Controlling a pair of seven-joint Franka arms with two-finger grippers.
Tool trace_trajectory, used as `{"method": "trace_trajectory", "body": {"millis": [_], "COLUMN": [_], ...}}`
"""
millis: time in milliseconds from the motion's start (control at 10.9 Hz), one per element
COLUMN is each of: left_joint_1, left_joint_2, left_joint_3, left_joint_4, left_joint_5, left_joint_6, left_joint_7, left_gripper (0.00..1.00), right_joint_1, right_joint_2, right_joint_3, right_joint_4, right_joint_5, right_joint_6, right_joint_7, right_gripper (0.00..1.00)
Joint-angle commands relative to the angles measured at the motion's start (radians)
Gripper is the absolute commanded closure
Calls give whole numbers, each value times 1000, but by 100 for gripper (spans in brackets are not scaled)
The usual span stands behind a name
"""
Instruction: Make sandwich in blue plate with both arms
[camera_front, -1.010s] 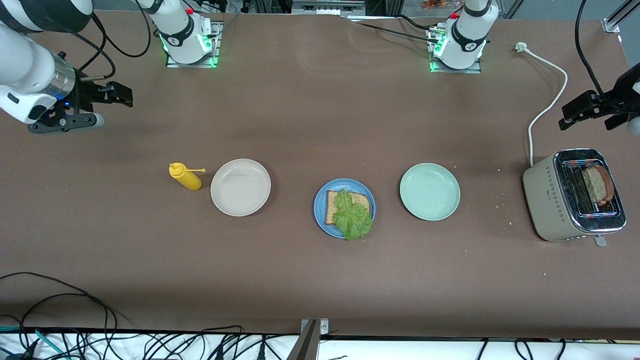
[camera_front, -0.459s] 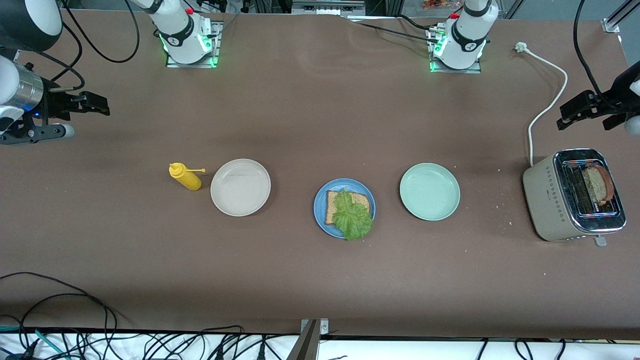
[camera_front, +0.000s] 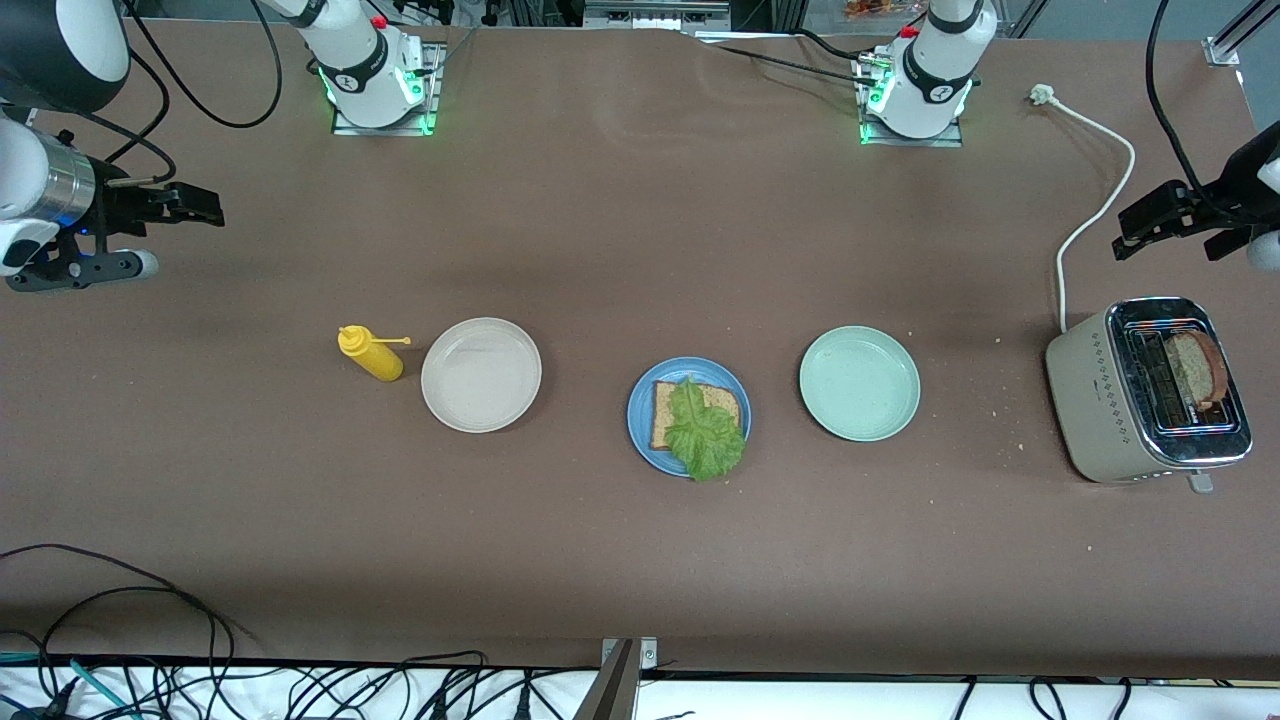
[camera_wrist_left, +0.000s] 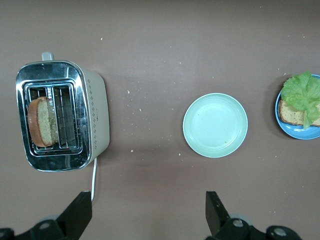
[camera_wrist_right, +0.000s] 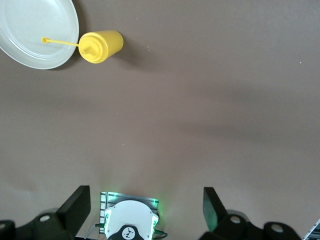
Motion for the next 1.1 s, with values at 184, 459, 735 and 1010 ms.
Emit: {"method": "trace_trajectory", "body": {"millis": [184,459,735,1010], "left_joint_1": [-6,-8,-8,-6], "left_joint_2": [7,7,7,7], "left_joint_3": [-4,-6,-7,-9], "left_joint_4": [26,27,27,27], "left_joint_5": [35,33,33,33], "left_joint_6": [-23,-23,-23,-23], "left_joint_7": [-3,-3,-3,-3], "left_gripper": [0,0,0,0], "right_joint_1": [-3,-3,-3,-3], "right_joint_2": [4,4,4,4], "right_joint_3": [3,5,5,5], "right_joint_4": [21,21,21,21], "right_joint_5": [-1,-1,1,1], "right_joint_6": [-37,-43,-46,-46], "right_joint_7": [-16,-16,-16,-16], "right_gripper": [0,0,0,0]}}
